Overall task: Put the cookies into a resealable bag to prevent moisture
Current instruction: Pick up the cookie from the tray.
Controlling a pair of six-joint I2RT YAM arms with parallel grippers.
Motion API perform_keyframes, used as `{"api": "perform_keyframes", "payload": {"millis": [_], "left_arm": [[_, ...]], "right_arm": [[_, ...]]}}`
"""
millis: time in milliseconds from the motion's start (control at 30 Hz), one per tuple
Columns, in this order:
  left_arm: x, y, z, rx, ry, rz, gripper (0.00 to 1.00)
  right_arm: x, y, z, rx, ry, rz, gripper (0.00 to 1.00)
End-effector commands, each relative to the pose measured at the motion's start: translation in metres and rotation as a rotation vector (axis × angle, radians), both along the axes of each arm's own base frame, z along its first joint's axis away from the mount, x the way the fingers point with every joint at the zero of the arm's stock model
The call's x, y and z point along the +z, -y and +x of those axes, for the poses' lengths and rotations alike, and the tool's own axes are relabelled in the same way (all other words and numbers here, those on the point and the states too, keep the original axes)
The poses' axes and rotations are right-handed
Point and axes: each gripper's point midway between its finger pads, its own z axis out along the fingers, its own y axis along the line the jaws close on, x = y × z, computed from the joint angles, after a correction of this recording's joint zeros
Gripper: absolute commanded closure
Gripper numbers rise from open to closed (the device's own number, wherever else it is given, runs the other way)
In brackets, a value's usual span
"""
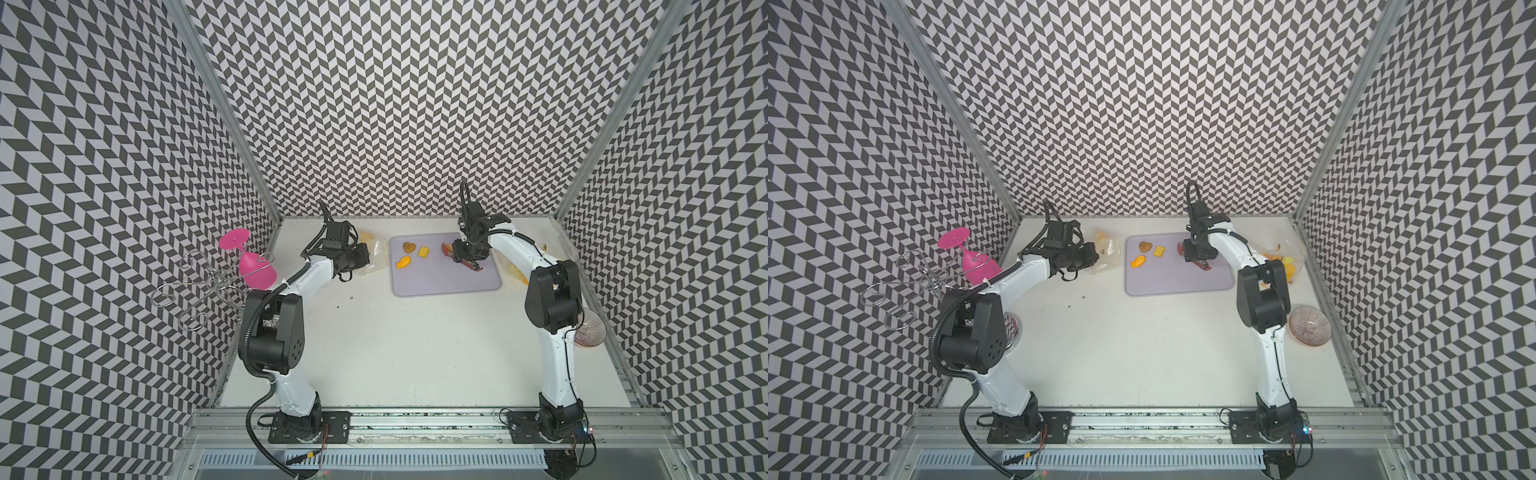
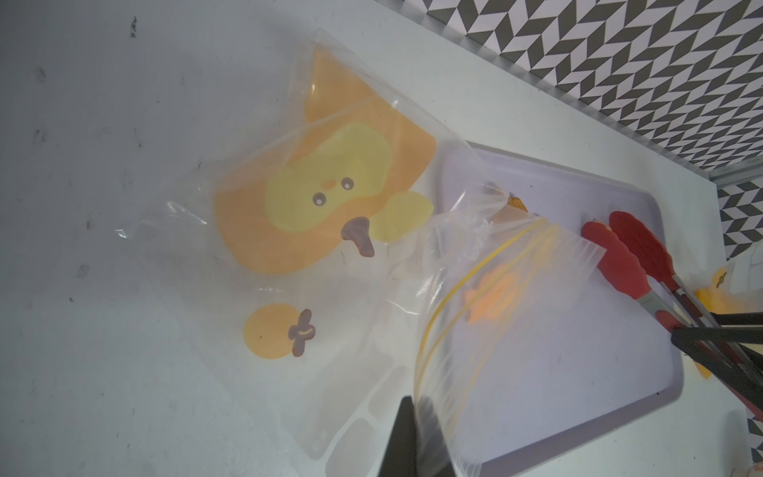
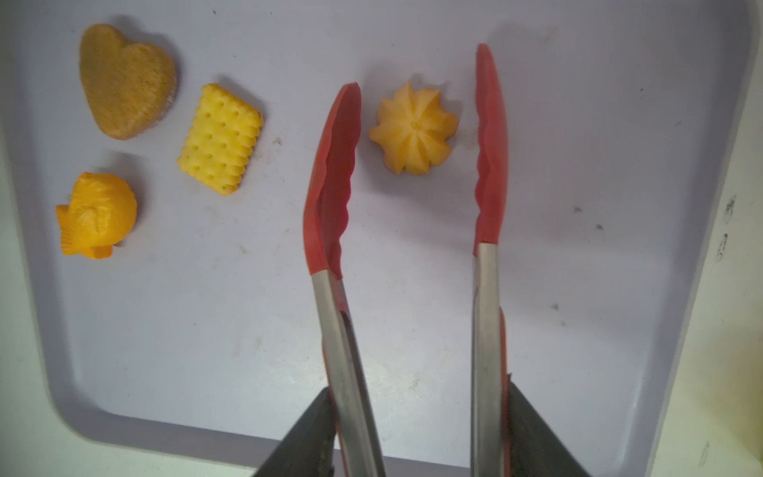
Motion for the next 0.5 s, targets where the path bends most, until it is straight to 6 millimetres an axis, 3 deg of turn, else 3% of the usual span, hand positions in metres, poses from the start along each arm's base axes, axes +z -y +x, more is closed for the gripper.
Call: {"api": "perform_keyframes", "payload": {"millis": [0,200,467], "left_arm": [[-0.001,0.007,0.001,-0.03,0.01,0.0,1.0],[0.0,0.009,0.0,-0.037,0.011,-0.004,1.0],[-0.001,0.015,0.0,-0.053,0.008,-0.021,1.0]], "right_arm": [[0.004,0.0,0.0,0.01,0.009,0.009,0.48],[0.011,0.002,-0.003,0.0,0.022,0.009,0.53],[0.045,0.005,-0.007,-0.012,0.127,0.039,0.56]]}}
